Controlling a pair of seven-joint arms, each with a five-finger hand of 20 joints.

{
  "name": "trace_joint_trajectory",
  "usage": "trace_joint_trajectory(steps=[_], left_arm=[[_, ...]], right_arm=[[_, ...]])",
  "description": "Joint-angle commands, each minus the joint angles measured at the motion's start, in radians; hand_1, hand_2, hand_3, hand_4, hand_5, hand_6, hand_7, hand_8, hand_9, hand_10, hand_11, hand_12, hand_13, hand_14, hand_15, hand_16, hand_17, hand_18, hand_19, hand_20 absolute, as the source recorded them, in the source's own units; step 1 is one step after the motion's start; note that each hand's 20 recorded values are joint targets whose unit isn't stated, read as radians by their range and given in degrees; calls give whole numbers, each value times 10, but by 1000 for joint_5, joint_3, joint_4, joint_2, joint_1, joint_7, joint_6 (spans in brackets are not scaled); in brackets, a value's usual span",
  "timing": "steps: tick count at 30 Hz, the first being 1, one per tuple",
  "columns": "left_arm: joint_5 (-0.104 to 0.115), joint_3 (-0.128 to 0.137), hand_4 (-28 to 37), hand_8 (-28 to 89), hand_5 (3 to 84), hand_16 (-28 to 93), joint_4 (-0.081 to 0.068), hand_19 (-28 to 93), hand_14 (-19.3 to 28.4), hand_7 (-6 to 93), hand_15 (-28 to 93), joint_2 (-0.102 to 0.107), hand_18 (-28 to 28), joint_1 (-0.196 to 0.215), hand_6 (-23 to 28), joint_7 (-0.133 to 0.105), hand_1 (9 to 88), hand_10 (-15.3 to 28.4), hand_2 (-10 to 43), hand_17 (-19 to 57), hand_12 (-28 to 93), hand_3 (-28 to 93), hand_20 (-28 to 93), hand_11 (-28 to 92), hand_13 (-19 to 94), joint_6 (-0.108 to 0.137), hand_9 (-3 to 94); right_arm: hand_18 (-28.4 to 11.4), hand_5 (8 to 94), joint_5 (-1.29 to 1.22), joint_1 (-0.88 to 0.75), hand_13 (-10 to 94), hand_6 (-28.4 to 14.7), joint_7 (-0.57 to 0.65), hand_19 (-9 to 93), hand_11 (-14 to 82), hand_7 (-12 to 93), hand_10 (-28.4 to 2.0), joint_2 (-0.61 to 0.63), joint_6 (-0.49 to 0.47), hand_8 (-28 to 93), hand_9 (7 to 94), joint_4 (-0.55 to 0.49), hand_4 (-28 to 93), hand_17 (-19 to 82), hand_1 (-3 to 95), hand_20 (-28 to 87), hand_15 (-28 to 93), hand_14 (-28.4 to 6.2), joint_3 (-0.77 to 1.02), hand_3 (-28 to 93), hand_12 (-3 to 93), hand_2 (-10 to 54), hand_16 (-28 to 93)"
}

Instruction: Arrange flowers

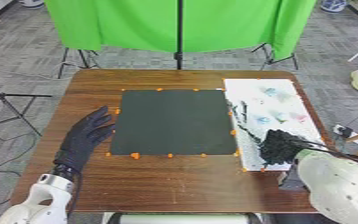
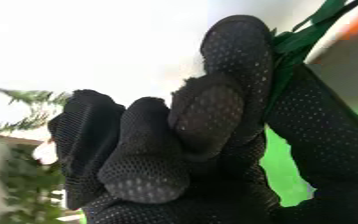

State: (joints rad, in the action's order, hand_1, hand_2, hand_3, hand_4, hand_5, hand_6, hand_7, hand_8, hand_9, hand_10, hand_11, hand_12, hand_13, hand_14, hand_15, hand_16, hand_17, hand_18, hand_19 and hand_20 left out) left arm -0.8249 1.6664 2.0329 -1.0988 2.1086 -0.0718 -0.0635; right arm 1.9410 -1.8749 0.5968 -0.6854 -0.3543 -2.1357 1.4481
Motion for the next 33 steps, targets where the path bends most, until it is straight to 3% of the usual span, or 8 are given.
trace_joint_trajectory(steps=[1,4,9,12,17,22,25,33], left_arm=[[-3,18,-283,-105,316,-46,5,529,140,173,474,4,211,34,49,-3,245,114,-25,-108,141,683,36,222,246,1,279],[2,50,-283,-105,316,-45,24,529,139,173,474,27,211,75,49,-14,245,113,-25,-108,140,683,36,220,246,5,279],[55,143,-283,-106,316,-45,61,529,138,174,473,82,211,167,49,-48,244,113,-29,-107,140,687,36,221,246,28,278],[50,202,-283,-106,316,-45,76,530,138,174,473,99,211,208,49,-48,245,113,-31,-107,141,689,37,221,246,42,278],[19,270,-283,-106,316,-45,93,529,136,175,472,101,211,269,49,-30,249,113,-36,-106,141,691,36,221,246,48,278],[32,318,-283,-106,314,-45,118,526,134,176,471,83,210,346,47,-30,257,111,-43,-106,142,690,36,220,246,50,276],[47,311,-283,-106,314,-44,118,526,133,178,470,80,210,360,47,-31,258,111,-43,-106,142,690,36,221,246,82,276],[42,260,-283,-107,318,-44,103,528,134,177,474,90,212,316,49,-26,260,112,-41,-105,142,691,39,226,248,80,278]], right_arm=[[-198,920,-59,58,937,-31,37,932,612,554,-98,-2,62,-44,937,-59,-123,661,335,651,718,-66,69,932,189,-89,355],[-198,920,-74,136,937,-30,34,932,614,556,-97,-14,76,-47,937,-63,-117,663,332,653,719,-66,30,932,189,-85,355],[-195,921,-80,343,937,-29,31,932,617,565,-95,-53,96,-74,937,-38,-111,665,328,655,725,-65,-126,932,187,-81,353],[-194,920,-65,473,937,-28,5,932,619,567,-93,-120,79,-69,937,5,-111,666,328,656,728,-64,-232,932,187,-81,351],[-191,919,-52,674,937,-23,24,932,619,570,-90,-255,48,-69,937,95,-120,668,328,657,729,-62,-427,932,188,-75,349],[-188,910,-52,782,937,-17,61,932,618,579,-84,-392,30,-84,937,190,-143,676,331,667,737,-59,-572,931,192,-65,345],[-187,909,-39,805,937,-16,85,932,617,580,-81,-466,5,-83,937,235,-153,679,333,667,740,-54,-630,931,194,-64,343],[-183,907,39,813,937,-12,126,932,614,570,-79,-606,-33,-79,937,400,-166,683,338,663,741,-52,-770,924,195,-59,335]])
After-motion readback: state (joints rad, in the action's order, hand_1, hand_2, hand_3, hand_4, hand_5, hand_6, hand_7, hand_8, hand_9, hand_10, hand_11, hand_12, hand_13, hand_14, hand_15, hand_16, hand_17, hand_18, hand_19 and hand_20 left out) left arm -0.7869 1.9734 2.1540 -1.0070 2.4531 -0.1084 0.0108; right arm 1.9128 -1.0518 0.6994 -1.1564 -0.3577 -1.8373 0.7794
